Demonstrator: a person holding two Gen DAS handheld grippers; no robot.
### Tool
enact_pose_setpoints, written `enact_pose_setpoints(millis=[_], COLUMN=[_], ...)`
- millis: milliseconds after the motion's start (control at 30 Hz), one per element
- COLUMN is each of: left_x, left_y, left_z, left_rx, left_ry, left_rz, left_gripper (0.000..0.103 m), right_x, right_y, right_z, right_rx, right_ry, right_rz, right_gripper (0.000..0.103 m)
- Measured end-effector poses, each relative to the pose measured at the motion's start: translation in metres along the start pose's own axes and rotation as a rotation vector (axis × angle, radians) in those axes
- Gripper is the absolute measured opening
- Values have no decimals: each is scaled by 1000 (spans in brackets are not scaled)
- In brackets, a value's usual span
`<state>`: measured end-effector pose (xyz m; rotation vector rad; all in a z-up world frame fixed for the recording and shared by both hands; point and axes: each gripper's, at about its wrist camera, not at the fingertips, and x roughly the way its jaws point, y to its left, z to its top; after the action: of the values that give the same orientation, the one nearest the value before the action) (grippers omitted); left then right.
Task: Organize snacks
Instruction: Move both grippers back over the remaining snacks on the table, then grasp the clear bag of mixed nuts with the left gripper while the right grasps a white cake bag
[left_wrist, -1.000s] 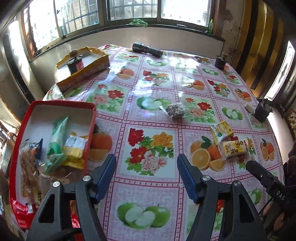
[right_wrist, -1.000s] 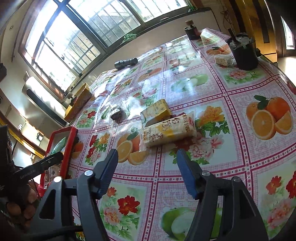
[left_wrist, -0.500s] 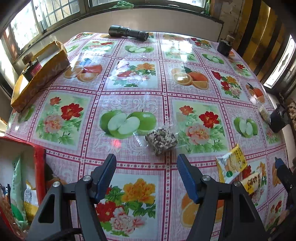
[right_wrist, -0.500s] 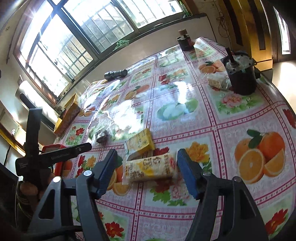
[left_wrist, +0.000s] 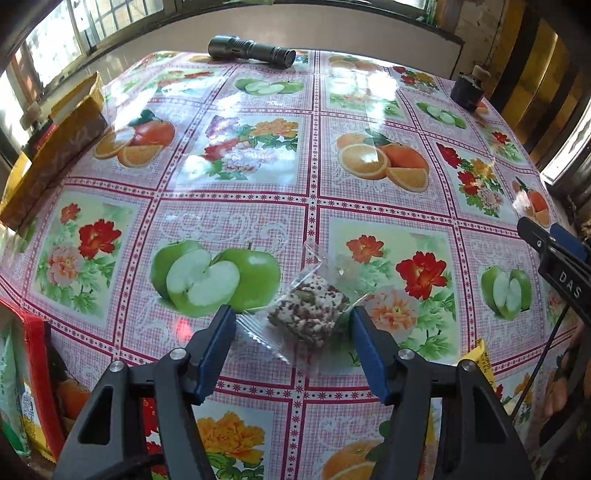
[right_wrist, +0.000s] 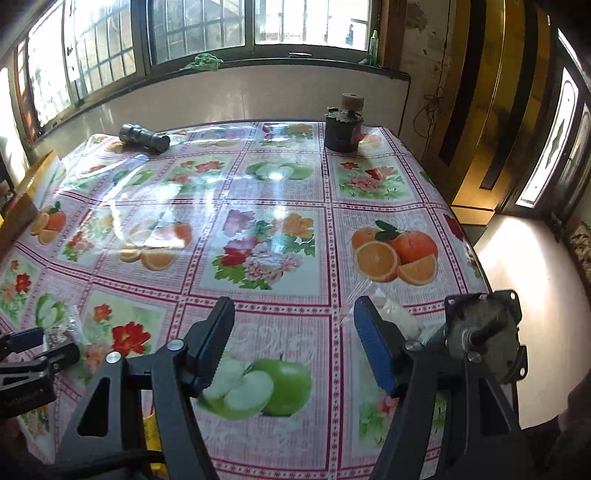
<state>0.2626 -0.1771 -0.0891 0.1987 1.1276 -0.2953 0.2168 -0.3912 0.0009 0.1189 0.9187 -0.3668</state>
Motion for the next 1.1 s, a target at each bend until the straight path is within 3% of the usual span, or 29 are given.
enact_pose_setpoints(millis=[100,267,333,400,433,533,633,833,967,1100], left_x=[0,1,-2,-4,-5,-8,-13,-19,-17,-12], left_y=[-2,-4,-3,0,2,8,16,31,31,22], left_z=[1,1,-3,-7,-9,-12,-11,-4,-2,1], left_rx=[18,27,39,33,28,15,-9,-57,-57,-34], left_ry=[2,12,16,17,19,27,30,40,40,38], left_rz=[-11,-14,-15,-15,-16,-32,-55,-127,-137,-139], left_gripper=[62,62,62,62,62,62,62,62,62,62], right_x=[17,20,10,-7,-23,-55,-48,-37,-33,-24], right_y=[-3,-14,-8,10,22,42,30,-26,-22,-11], right_z=[3,-2,-6,-14,-18,-25,-20,-19,-27,-35], right_rx=[-14,14,20,-13,-54,-149,-103,120,49,-29], right_ry=[51,92,115,136,97,-17,-4,50,63,62], right_rz=[-67,-66,15,203,258,169,149,305,322,262], right_gripper=[68,74,76,74,73,80,81,81,81,81])
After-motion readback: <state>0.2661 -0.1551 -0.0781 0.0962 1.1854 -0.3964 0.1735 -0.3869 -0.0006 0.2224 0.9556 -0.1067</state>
